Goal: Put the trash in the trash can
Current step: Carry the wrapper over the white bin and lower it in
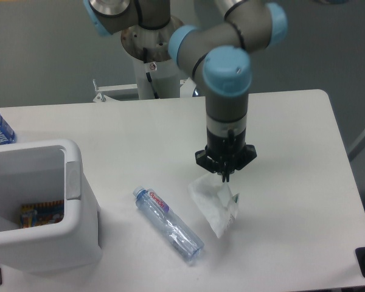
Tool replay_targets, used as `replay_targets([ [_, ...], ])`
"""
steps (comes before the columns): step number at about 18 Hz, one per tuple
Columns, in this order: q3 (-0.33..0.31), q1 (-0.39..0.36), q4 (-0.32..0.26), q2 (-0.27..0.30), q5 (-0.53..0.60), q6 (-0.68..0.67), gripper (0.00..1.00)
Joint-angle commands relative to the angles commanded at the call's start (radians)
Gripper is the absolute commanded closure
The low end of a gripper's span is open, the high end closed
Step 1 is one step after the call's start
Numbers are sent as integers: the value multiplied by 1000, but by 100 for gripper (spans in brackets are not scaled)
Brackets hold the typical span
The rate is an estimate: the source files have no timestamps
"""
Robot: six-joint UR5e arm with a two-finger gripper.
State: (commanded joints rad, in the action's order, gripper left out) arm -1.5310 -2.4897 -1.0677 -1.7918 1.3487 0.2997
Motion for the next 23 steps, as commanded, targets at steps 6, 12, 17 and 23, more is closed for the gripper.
replay_targets([
  [6,66,129,-2,104,-40,-269,100],
  [12,61,274,-2,180,-85,-314,100],
  [17,51,419,6,167,-101,-314,100],
  [23,35,459,12,143,-166,-327,46],
])
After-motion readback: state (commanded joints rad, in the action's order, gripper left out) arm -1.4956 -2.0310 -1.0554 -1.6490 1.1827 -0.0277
